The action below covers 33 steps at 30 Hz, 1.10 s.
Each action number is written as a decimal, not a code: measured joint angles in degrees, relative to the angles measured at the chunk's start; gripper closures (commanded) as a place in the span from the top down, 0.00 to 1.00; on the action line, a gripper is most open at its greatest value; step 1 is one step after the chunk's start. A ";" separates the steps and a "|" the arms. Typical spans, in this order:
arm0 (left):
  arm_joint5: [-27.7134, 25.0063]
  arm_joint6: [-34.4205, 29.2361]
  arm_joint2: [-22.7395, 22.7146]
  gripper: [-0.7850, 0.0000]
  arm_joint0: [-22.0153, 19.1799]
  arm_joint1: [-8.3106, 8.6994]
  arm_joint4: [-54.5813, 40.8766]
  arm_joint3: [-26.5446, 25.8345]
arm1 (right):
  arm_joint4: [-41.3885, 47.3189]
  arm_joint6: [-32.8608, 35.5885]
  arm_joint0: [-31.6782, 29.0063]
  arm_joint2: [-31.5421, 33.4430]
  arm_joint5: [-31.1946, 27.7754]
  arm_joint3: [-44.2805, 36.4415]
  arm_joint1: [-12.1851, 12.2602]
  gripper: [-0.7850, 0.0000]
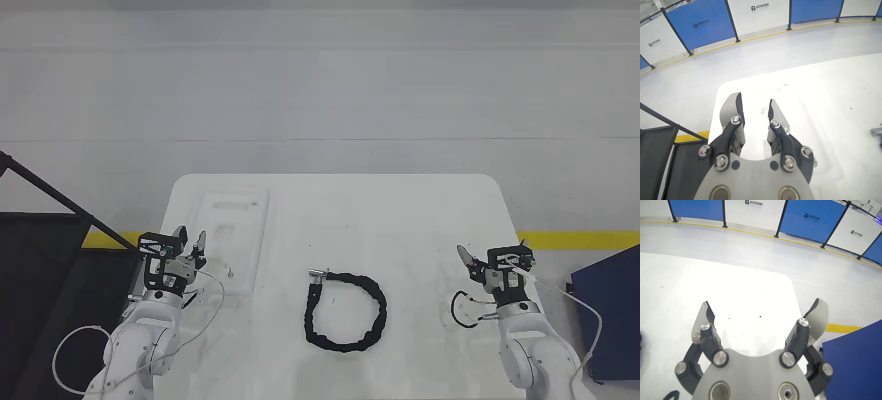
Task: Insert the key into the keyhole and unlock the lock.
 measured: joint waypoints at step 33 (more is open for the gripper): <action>0.00 0.00 0.00 1.00 0.00 0.00 0.00 0.00 | -5.08 0.74 3.78 0.63 -1.32 -1.47 0.20 1.00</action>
